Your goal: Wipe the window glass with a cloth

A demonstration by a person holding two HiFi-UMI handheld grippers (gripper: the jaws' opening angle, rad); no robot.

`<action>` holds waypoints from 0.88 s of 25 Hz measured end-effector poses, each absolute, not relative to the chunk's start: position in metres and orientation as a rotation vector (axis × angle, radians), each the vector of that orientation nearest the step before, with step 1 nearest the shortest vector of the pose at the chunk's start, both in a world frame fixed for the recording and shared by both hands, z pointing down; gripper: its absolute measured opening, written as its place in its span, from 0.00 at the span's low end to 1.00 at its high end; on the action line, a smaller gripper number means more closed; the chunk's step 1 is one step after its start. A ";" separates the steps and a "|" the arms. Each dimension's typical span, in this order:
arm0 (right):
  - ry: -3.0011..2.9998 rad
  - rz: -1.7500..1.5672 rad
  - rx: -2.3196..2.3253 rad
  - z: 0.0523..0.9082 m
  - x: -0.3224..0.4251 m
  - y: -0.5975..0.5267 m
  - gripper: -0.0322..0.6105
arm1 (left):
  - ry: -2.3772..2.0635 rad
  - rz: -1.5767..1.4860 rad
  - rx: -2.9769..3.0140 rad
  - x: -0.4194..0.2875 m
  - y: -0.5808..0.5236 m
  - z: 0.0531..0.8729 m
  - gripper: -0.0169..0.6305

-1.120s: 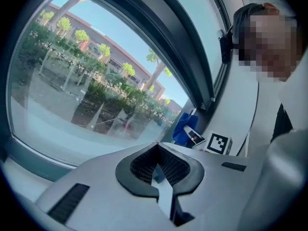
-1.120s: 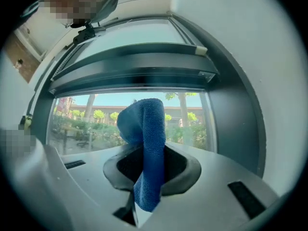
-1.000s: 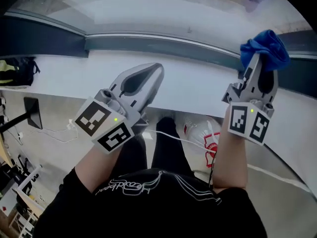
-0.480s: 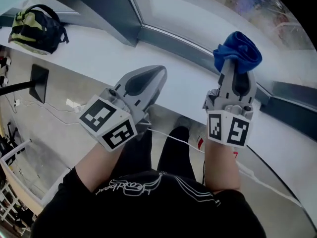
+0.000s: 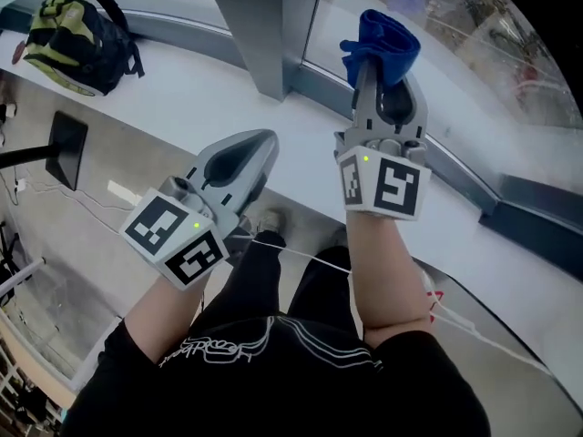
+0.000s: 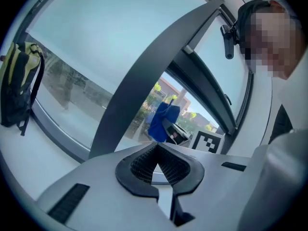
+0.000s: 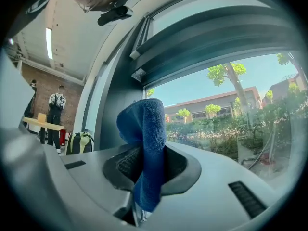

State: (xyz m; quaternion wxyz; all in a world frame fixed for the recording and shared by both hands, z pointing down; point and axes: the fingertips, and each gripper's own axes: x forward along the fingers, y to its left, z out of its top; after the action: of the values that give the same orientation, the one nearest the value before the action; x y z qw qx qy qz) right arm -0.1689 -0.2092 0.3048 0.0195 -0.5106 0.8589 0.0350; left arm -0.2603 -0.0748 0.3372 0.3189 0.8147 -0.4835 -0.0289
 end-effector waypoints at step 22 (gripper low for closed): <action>2.653 0.127 -1.709 0.333 -0.204 -0.256 0.15 | -1.268 -0.068 2.086 -0.310 -0.068 0.370 0.04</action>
State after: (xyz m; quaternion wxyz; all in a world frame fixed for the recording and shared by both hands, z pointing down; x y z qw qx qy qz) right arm -0.2035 -0.2564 0.3332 -0.0082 -0.5411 0.8399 0.0401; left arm -0.3097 -0.0680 0.3703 0.3427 0.8025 -0.4876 -0.0260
